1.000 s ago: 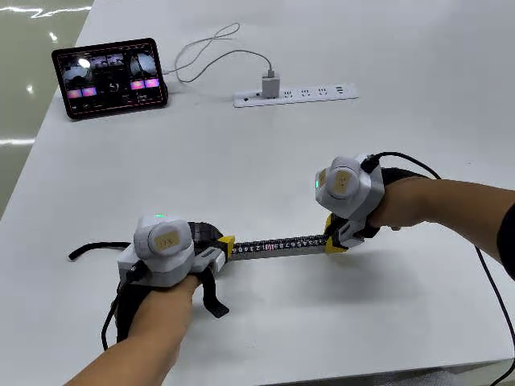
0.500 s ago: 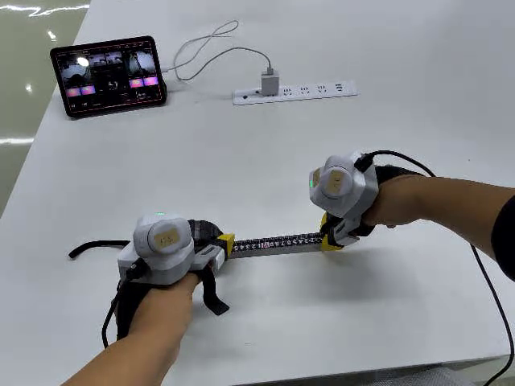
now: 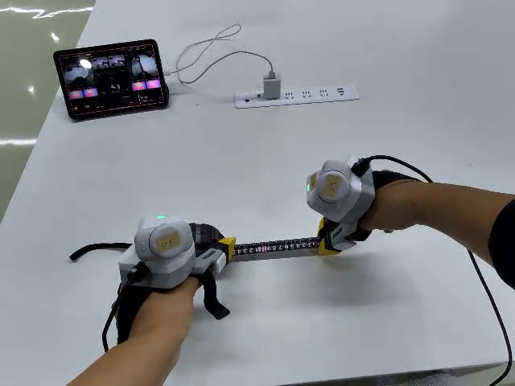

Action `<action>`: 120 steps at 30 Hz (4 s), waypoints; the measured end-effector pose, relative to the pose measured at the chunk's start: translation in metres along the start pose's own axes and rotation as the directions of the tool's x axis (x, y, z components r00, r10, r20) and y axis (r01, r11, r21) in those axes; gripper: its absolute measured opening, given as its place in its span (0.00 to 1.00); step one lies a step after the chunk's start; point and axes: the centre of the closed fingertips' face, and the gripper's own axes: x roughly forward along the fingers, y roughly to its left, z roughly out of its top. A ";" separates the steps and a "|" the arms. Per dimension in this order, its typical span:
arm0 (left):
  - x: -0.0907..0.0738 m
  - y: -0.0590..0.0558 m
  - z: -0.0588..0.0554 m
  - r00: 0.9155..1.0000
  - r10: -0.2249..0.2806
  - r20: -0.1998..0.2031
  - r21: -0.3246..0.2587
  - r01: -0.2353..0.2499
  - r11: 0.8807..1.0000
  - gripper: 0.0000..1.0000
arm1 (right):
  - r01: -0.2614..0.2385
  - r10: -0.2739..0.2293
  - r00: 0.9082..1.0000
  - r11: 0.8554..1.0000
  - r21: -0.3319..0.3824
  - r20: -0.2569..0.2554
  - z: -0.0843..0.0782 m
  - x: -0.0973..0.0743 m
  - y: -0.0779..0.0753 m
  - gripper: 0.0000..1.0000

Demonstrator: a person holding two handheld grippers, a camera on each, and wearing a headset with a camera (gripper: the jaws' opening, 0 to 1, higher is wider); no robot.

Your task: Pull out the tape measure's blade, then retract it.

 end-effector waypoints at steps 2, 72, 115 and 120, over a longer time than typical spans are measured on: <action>0.000 0.000 0.000 1.000 0.000 0.000 0.000 0.000 1.000 0.62 | -0.002 0.002 1.000 1.000 0.000 0.001 0.001 0.000 0.000 0.10; 0.000 0.000 0.000 1.000 -0.001 -0.001 -0.002 0.001 1.000 0.62 | 0.002 0.003 0.999 0.996 -0.092 0.051 0.032 0.012 0.003 0.10; -0.001 -0.001 -0.001 1.000 -0.004 -0.001 -0.007 0.004 1.000 0.62 | -0.009 0.014 0.997 0.998 -0.065 0.073 0.053 0.020 0.005 0.10; -0.001 0.000 -0.001 1.000 -0.003 0.000 -0.008 0.003 1.000 0.62 | -0.003 0.008 0.997 0.998 -0.058 0.072 0.056 0.021 0.005 0.10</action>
